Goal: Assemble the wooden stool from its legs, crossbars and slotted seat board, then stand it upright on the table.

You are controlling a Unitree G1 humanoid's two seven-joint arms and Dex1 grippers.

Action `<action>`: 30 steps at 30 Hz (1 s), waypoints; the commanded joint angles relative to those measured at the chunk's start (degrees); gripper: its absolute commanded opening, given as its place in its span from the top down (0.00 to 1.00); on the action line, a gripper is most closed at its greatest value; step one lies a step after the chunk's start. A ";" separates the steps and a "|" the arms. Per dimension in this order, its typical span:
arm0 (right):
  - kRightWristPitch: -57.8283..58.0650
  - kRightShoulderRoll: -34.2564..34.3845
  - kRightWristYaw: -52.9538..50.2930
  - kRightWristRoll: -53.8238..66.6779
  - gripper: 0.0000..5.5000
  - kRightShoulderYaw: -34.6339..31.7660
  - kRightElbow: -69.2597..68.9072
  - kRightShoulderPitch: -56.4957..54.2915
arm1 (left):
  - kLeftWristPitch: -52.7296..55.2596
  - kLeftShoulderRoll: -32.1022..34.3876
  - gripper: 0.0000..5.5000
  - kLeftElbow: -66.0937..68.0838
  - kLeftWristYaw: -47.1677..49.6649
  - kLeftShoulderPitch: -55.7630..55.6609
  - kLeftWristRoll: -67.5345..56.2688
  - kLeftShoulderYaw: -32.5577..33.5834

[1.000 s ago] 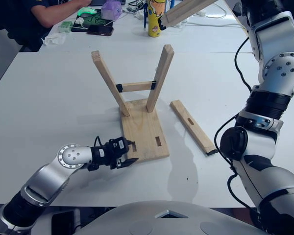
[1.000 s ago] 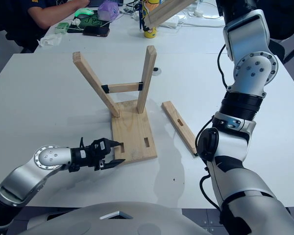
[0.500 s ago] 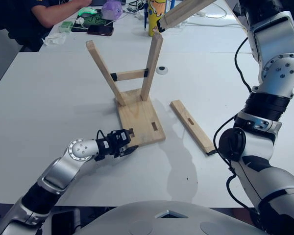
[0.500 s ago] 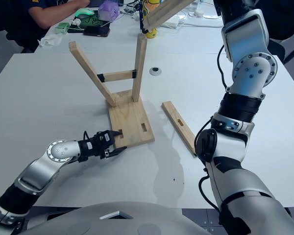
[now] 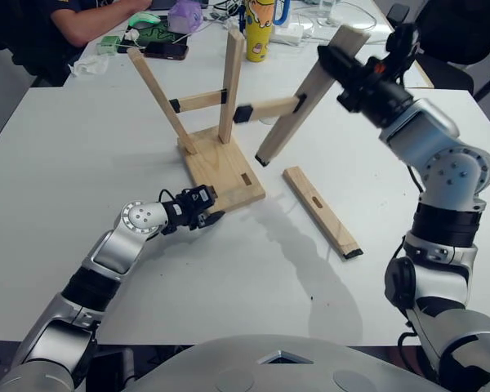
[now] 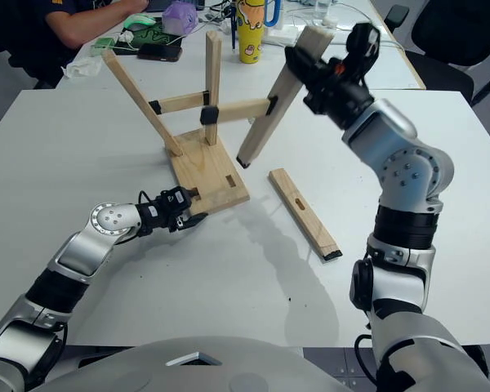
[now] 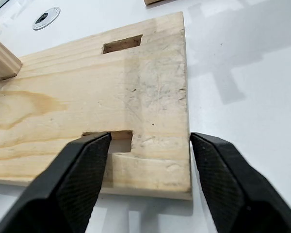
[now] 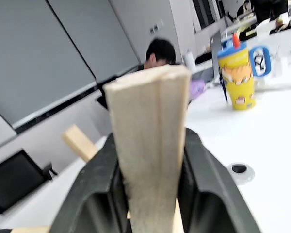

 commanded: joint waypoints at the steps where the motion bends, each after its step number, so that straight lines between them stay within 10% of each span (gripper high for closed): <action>1: -3.17 3.67 1.42 -5.15 0.81 4.07 -1.23 2.65 | 1.15 -0.09 0.45 0.24 -0.31 0.54 1.07 1.08; 30: -5.74 14.46 -5.71 -17.82 0.81 4.50 -1.12 6.04 | 5.29 -5.11 0.45 -8.91 2.42 1.67 -2.60 9.27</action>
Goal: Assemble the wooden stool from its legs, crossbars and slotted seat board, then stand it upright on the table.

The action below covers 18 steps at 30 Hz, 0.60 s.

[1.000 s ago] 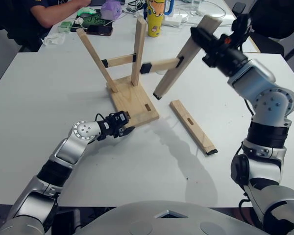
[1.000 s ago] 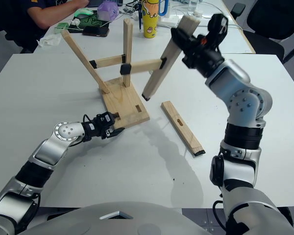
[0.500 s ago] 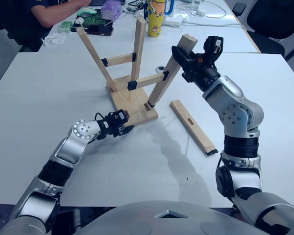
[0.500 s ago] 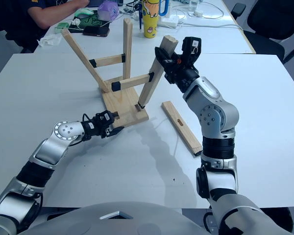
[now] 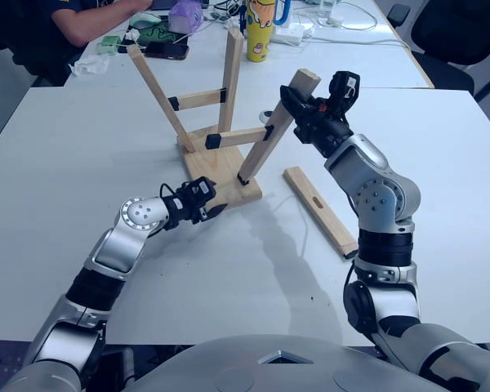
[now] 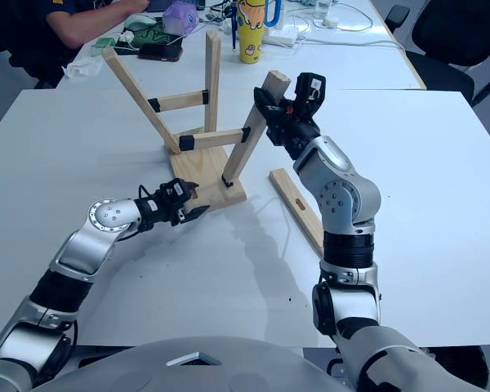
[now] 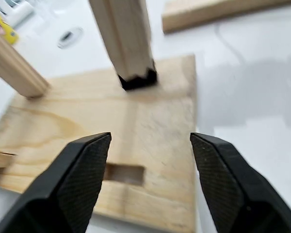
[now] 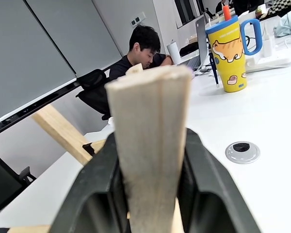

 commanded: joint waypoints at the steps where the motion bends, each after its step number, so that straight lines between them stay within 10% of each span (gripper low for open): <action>1: 0.03 -0.26 -0.91 -3.29 0.81 0.46 0.72 1.27 | 2.91 -1.24 0.45 -4.06 1.66 1.66 -2.64 4.06; 18: -9.83 -2.24 6.04 -13.36 0.81 5.69 2.22 4.86 | -5.42 -20.30 0.45 -2.49 28.95 7.95 -9.36 25.95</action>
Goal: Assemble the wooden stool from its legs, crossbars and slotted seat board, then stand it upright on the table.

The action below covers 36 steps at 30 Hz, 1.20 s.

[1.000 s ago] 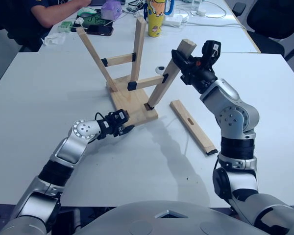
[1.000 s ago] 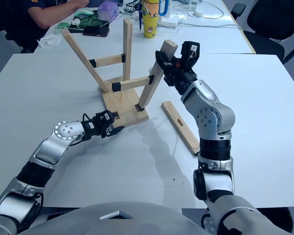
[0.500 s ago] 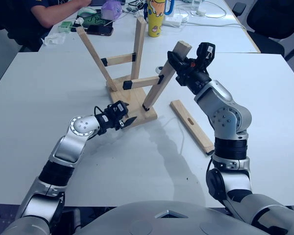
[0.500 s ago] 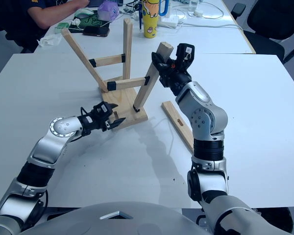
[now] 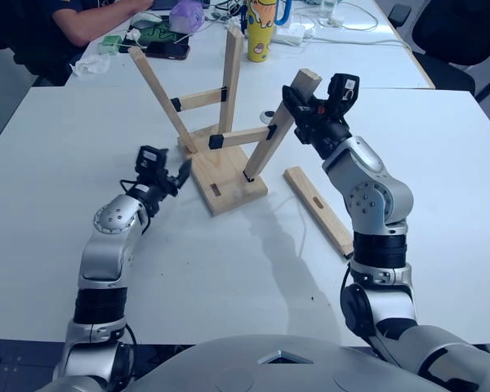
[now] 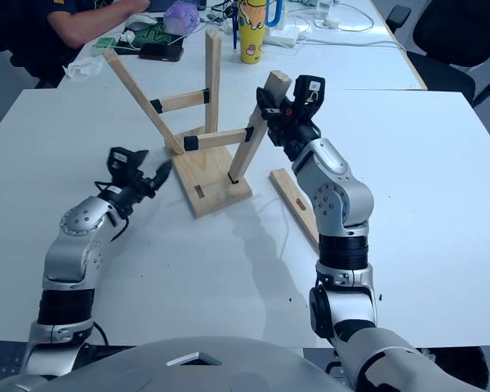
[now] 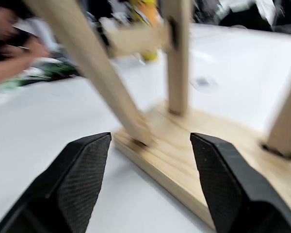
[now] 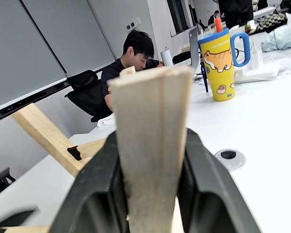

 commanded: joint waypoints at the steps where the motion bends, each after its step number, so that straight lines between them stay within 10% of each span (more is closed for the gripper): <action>1: -4.21 -3.48 3.83 -6.52 0.81 4.12 1.64 3.63 | -5.71 -4.88 0.48 0.98 5.41 2.33 -0.89 3.55; 21: -11.53 -6.65 9.22 -14.86 0.81 10.52 2.46 9.62 | -20.73 -8.38 0.99 6.67 12.88 9.00 7.34 1.04; 36: -6.82 -1.78 5.82 -1.94 0.64 -2.54 0.96 0.36 | -20.59 -7.93 1.00 6.46 12.72 8.00 6.70 1.76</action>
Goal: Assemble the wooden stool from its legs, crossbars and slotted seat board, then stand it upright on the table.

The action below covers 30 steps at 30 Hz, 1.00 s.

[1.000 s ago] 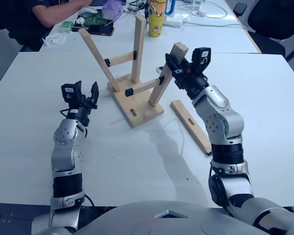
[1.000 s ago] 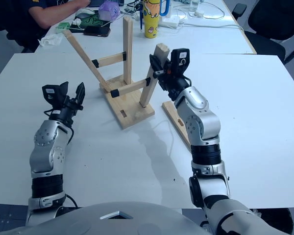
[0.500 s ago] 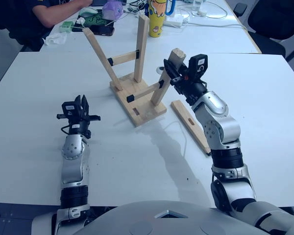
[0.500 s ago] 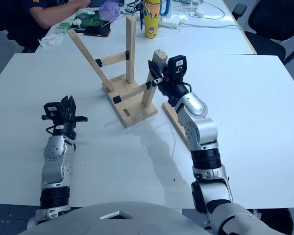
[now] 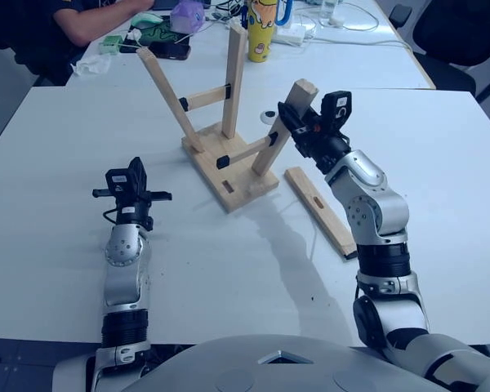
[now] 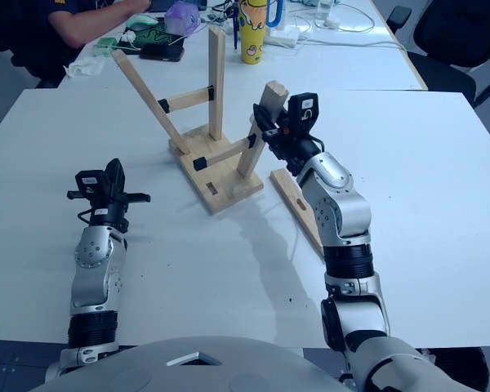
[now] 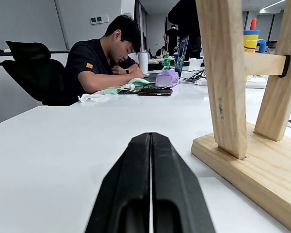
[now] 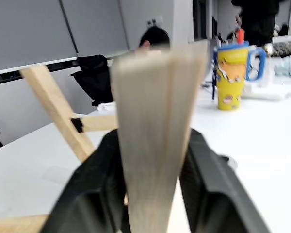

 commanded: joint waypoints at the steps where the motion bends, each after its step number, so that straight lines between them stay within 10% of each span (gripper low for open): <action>1: -0.71 1.66 -1.95 3.21 0.64 -4.75 -2.33 -4.22 | -0.12 0.46 1.00 0.29 0.03 -0.62 -0.24 0.39; 13: 3.56 -9.51 -2.21 6.48 0.64 -14.93 -2.09 -14.50 | 0.20 0.55 1.00 -0.69 0.58 0.53 0.30 0.81; 19: 20.06 -28.21 12.45 2.03 0.60 -3.14 -3.86 2.58 | 0.26 0.29 1.00 -2.35 1.74 2.87 0.47 1.79; 30: 33.50 -28.94 13.07 1.69 0.30 3.01 -11.79 13.60 | 0.11 0.11 1.00 -3.73 2.14 3.52 0.91 1.23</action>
